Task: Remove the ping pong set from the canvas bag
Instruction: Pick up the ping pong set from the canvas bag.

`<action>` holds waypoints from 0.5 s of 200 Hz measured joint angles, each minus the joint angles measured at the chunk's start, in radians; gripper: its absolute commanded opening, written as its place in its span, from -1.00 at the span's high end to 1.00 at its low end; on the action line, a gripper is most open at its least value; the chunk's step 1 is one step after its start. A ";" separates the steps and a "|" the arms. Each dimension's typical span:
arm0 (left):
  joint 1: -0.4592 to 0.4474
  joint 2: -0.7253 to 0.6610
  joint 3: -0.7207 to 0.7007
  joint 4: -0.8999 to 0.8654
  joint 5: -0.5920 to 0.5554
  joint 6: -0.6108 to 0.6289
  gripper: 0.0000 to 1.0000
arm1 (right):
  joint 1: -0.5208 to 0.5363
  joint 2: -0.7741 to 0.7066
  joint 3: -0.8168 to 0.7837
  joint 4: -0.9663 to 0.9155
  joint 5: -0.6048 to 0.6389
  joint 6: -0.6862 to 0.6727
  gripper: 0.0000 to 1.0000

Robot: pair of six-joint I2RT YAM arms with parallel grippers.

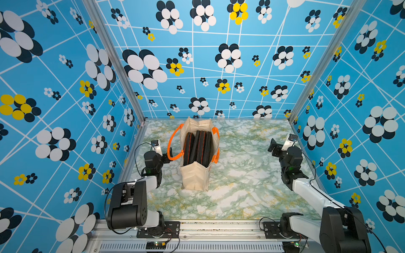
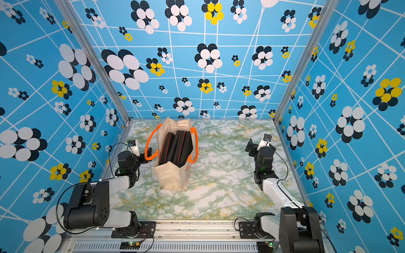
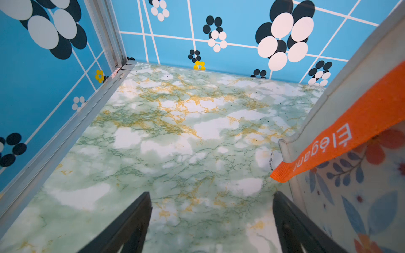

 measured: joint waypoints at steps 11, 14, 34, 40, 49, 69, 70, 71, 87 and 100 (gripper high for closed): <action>0.011 0.000 0.034 -0.043 0.010 -0.014 -0.77 | 0.000 0.000 0.087 -0.114 0.018 0.057 -0.99; 0.014 0.000 0.042 -0.055 0.011 -0.016 -0.77 | 0.000 0.001 0.108 -0.147 0.023 0.070 -0.99; 0.026 0.000 0.098 -0.139 0.025 -0.031 -0.77 | 0.000 0.025 0.253 -0.370 0.069 0.195 -0.99; 0.028 0.000 0.116 -0.164 0.027 -0.034 -0.76 | 0.000 0.042 0.301 -0.438 0.077 0.231 -0.99; 0.033 0.000 0.143 -0.201 0.032 -0.040 -0.76 | 0.000 0.072 0.376 -0.541 0.081 0.283 -0.98; 0.046 0.004 0.220 -0.303 0.040 -0.038 -0.75 | 0.016 0.113 0.480 -0.694 0.063 0.359 -0.99; 0.046 0.005 0.228 -0.313 0.040 -0.034 -0.75 | 0.017 0.113 0.481 -0.697 0.062 0.360 -0.98; 0.046 0.006 0.232 -0.318 0.040 -0.032 -0.75 | 0.018 0.113 0.482 -0.701 0.061 0.362 -0.98; 0.050 0.024 0.321 -0.414 0.045 0.011 -0.75 | 0.044 0.104 0.489 -0.760 0.036 0.385 -0.99; 0.050 0.039 0.386 -0.490 0.030 0.067 -0.74 | 0.069 0.104 0.505 -0.819 0.020 0.399 -0.98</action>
